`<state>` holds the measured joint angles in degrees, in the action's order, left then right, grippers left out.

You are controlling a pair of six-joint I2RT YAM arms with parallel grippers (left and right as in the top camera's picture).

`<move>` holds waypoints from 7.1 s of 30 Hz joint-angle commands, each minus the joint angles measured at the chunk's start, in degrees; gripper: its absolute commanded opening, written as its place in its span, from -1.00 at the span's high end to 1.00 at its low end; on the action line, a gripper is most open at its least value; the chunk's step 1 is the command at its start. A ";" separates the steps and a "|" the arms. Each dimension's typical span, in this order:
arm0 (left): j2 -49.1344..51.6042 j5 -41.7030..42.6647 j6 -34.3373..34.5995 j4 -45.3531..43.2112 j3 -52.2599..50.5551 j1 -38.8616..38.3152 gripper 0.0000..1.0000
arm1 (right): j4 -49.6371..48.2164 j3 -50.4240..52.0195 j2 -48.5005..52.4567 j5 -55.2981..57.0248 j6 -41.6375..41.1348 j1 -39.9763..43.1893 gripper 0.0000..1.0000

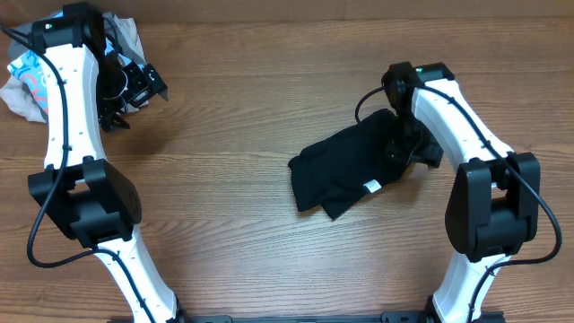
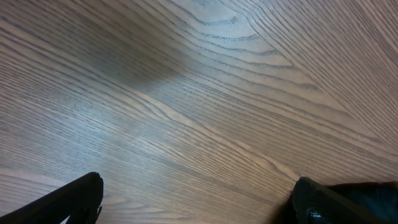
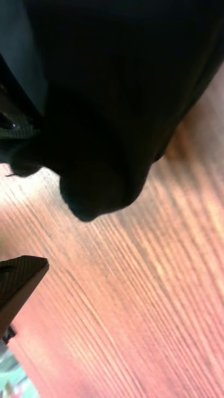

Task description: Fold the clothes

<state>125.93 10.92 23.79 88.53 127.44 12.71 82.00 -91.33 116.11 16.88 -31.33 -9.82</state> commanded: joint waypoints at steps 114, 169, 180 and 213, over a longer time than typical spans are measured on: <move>-0.02 0.70 -1.09 0.61 1.18 -0.42 -1.00 | -27.87 20.50 -26.58 -30.64 9.33 12.07 0.92; -0.02 0.72 -1.09 0.15 1.18 -0.44 -0.99 | -27.71 14.88 -13.94 -36.74 9.88 -6.32 0.92; -0.02 0.72 -1.09 0.09 1.18 -0.44 -1.00 | -17.73 15.72 -4.44 -37.22 9.90 -10.80 0.92; -0.02 15.72 -19.15 -7.23 -2.38 -12.33 -1.00 | -10.03 13.77 -37.24 -15.41 1.53 -4.44 -1.00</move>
<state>125.93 21.54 9.91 84.53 127.13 6.13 72.07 -76.66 80.38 0.43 -29.69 -15.29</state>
